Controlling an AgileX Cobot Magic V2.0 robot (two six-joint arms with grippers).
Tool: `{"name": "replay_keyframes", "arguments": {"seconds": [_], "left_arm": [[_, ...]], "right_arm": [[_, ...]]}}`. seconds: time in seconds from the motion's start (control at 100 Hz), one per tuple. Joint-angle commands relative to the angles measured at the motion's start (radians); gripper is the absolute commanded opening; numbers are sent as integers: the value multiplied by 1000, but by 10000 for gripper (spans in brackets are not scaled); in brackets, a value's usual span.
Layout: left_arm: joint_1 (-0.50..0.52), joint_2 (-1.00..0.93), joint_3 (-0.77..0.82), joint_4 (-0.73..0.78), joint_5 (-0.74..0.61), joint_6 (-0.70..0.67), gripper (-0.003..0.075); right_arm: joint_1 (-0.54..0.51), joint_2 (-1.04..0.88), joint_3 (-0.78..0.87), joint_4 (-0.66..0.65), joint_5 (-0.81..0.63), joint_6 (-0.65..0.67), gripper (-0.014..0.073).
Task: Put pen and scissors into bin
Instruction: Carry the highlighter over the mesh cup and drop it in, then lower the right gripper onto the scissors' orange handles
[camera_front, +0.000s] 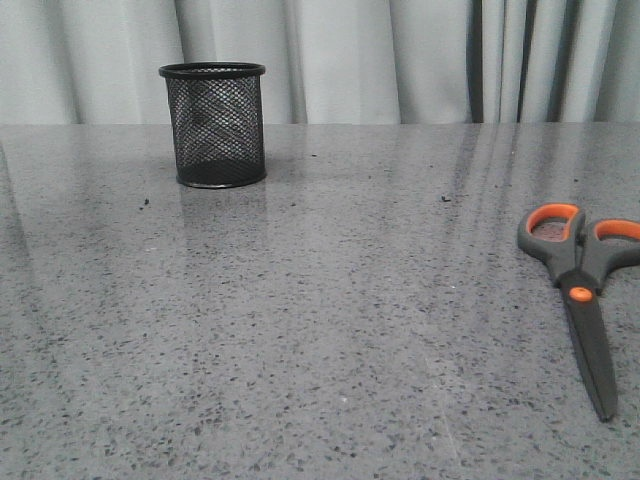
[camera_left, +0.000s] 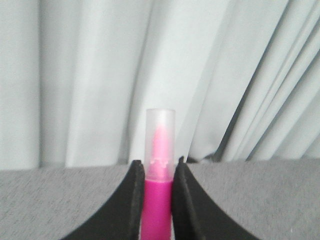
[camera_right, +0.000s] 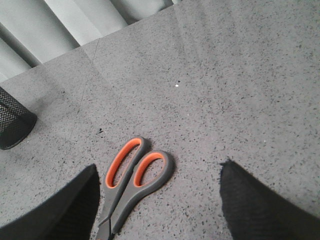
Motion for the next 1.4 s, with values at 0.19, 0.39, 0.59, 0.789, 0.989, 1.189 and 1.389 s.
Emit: {"name": "replay_keyframes", "arguments": {"seconds": [0.19, 0.39, 0.59, 0.789, 0.989, 1.189, 1.389], "left_arm": [[-67, 130, -32, -18, -261, 12, -18], [-81, 218, -32, -13, -356, 12, -18], [-81, 248, -32, -8, -335, 12, -15], [-81, 246, -32, -7, -340, 12, 225], [-81, 133, -32, 1, -258, 21, 411], [-81, -99, -32, 35, -11, 23, 407], [-81, -284, -32, 57, 195, 23, 407]], "right_arm": [[2, 30, -32, -2, -86, -2, 463], [2, 30, -32, -2, -85, -2, 463], [2, 30, -32, -2, -83, -2, 463], [2, 30, -32, -2, -85, -2, 463], [2, 30, -85, -2, -22, -5, 463], [2, 142, -299, -2, 174, -95, 414], [37, 406, -474, 84, 335, -217, 371]]}}
